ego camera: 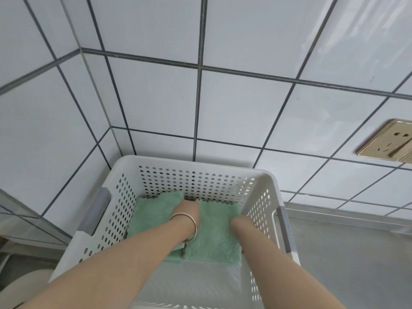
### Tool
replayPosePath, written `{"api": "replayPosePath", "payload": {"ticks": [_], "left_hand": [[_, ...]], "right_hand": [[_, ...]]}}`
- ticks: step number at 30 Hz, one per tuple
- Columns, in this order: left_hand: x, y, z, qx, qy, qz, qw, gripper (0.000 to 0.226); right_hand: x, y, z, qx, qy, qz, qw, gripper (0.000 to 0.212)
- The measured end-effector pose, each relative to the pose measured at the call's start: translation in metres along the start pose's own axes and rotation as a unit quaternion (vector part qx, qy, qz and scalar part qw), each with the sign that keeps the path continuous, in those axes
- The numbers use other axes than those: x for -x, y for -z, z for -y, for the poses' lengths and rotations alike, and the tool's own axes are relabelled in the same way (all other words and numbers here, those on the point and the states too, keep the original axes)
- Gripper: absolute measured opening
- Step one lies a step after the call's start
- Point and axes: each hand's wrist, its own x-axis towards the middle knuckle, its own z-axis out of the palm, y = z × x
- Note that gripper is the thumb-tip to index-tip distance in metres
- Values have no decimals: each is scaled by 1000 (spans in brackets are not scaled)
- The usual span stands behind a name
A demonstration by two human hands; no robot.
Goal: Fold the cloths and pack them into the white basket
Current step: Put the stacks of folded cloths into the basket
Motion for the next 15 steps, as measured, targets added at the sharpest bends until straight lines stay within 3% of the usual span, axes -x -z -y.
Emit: {"api": "replayPosePath", "payload": {"ticks": [2, 5, 7, 10, 12, 15], "left_hand": [[0, -4, -3, 18, 9, 7, 1000, 44], [0, 1, -8, -18, -42, -10, 999, 45], [8, 19, -7, -66, -75, -59, 993, 32], [12, 39, 10, -173, -78, -98, 977, 20], [9, 38, 26, -202, -64, -45, 976, 26], [5, 11, 48, -183, -54, 95, 977, 71]], "right_hand": [[2, 1, -3, -34, -24, -17, 999, 38], [7, 7, -4, 56, 5, -8, 998, 39], [2, 1, -5, 100, 30, -55, 993, 37], [9, -4, 4, 124, 73, -196, 970, 37], [19, -9, 14, 203, 146, -235, 939, 48], [27, -26, 26, 221, 210, -154, 940, 69]]}}
